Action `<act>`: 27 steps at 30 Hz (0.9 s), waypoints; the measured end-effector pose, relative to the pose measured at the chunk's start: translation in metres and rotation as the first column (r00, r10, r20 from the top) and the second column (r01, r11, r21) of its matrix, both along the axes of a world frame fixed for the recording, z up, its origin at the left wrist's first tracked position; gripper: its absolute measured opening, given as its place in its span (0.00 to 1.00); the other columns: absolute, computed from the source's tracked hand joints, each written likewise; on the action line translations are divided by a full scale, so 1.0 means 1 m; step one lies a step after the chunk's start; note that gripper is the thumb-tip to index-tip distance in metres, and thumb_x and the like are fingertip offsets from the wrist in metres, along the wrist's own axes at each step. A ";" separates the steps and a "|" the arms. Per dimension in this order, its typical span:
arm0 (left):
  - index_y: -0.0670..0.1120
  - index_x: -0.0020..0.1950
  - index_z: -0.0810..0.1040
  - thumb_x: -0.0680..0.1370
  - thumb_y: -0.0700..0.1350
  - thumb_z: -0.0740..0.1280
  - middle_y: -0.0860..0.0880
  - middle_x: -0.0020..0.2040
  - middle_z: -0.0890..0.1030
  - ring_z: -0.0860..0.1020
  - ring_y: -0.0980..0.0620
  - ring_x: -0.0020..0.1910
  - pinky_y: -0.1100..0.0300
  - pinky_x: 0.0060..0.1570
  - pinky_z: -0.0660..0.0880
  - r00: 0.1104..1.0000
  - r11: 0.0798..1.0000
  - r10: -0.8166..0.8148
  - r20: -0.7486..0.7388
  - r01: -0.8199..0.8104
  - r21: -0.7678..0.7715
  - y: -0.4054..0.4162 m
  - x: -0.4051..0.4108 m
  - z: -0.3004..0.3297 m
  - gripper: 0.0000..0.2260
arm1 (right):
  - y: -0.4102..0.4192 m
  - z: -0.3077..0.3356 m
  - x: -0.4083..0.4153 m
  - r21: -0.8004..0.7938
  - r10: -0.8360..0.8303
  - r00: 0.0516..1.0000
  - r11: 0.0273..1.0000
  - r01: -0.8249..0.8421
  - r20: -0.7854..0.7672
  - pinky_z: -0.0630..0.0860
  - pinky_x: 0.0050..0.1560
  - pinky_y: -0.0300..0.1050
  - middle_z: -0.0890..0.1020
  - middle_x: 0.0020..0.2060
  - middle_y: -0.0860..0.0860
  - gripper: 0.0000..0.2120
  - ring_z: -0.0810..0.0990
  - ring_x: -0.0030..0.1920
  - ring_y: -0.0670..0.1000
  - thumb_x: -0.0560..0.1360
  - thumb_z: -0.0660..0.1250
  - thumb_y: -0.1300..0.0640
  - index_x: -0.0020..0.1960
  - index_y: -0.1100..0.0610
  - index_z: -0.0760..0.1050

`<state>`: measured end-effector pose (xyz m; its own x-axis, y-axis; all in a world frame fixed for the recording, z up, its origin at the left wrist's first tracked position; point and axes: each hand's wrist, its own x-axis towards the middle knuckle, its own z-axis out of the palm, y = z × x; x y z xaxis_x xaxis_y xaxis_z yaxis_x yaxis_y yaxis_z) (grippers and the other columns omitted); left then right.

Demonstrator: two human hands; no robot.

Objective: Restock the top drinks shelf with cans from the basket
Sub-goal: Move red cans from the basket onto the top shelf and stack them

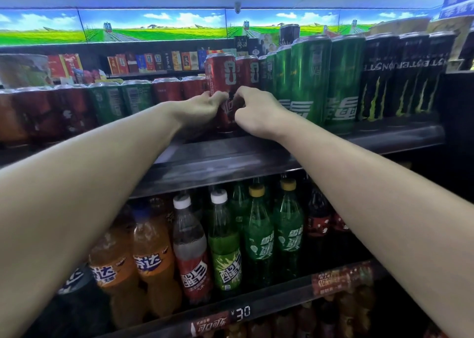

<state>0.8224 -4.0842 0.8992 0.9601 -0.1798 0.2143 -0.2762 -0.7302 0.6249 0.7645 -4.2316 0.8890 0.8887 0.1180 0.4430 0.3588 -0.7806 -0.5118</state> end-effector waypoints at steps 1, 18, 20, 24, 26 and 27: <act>0.44 0.84 0.59 0.86 0.63 0.50 0.47 0.81 0.65 0.65 0.52 0.76 0.65 0.66 0.57 1.000 1.000 -0.020 -0.009 0.020 -0.003 -0.002 0.003 0.000 0.32 | 0.000 -0.001 0.001 0.000 -0.001 1.000 1.000 0.001 0.014 0.74 0.48 0.45 0.79 0.53 0.53 0.12 0.77 0.52 0.56 0.76 0.59 0.62 0.57 0.55 0.75; 0.45 0.44 0.77 0.85 0.43 0.55 0.47 0.37 0.80 0.79 0.53 0.29 0.68 0.26 0.76 0.991 0.927 -0.038 -0.126 -0.012 -0.375 -0.002 0.016 -0.007 0.14 | 0.002 -0.001 0.000 -0.101 0.081 0.994 0.991 -0.087 -0.067 0.78 0.61 0.46 0.81 0.63 0.54 0.22 0.79 0.60 0.56 0.79 0.59 0.60 0.69 0.45 0.78; 0.46 0.41 0.76 0.84 0.40 0.55 0.49 0.33 0.80 0.79 0.54 0.28 0.67 0.28 0.76 0.990 0.913 -0.060 -0.131 0.001 -0.409 -0.003 0.016 -0.007 0.15 | 0.001 -0.001 0.004 -0.092 0.045 0.997 0.994 -0.051 -0.064 0.78 0.61 0.46 0.80 0.64 0.54 0.23 0.79 0.60 0.56 0.78 0.59 0.60 0.70 0.46 0.77; 0.46 0.51 0.77 0.84 0.42 0.57 0.52 0.36 0.79 0.76 0.55 0.35 0.63 0.39 0.74 0.994 0.920 -0.016 -0.107 -0.027 -0.392 -0.006 0.018 -0.007 0.09 | 0.000 -0.001 0.008 -0.072 0.001 0.998 0.997 -0.005 -0.063 0.77 0.55 0.42 0.81 0.63 0.53 0.22 0.79 0.58 0.56 0.76 0.60 0.59 0.67 0.47 0.79; 0.47 0.67 0.71 0.84 0.47 0.61 0.49 0.47 0.79 0.79 0.54 0.40 0.60 0.45 0.76 0.996 0.924 0.007 -0.091 -0.042 -0.380 -0.005 0.022 -0.008 0.13 | 0.000 -0.003 0.011 -0.082 -0.007 0.999 0.997 0.004 -0.044 0.75 0.48 0.41 0.83 0.58 0.54 0.19 0.80 0.54 0.56 0.76 0.61 0.59 0.62 0.48 0.82; 0.47 0.72 0.68 0.83 0.50 0.63 0.48 0.51 0.80 0.80 0.53 0.43 0.58 0.49 0.78 0.996 0.926 0.006 -0.093 -0.041 -0.375 -0.004 0.024 -0.009 0.18 | 0.000 -0.003 0.012 -0.084 -0.021 0.999 0.996 0.019 -0.032 0.74 0.47 0.41 0.83 0.56 0.53 0.18 0.80 0.53 0.56 0.75 0.62 0.58 0.61 0.47 0.83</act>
<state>0.8462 -4.0879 0.8906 0.9812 -0.0798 0.1758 -0.1929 -0.4427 0.8757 0.7766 -4.2312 0.8859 0.9054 0.1354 0.4025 0.3266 -0.8278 -0.4561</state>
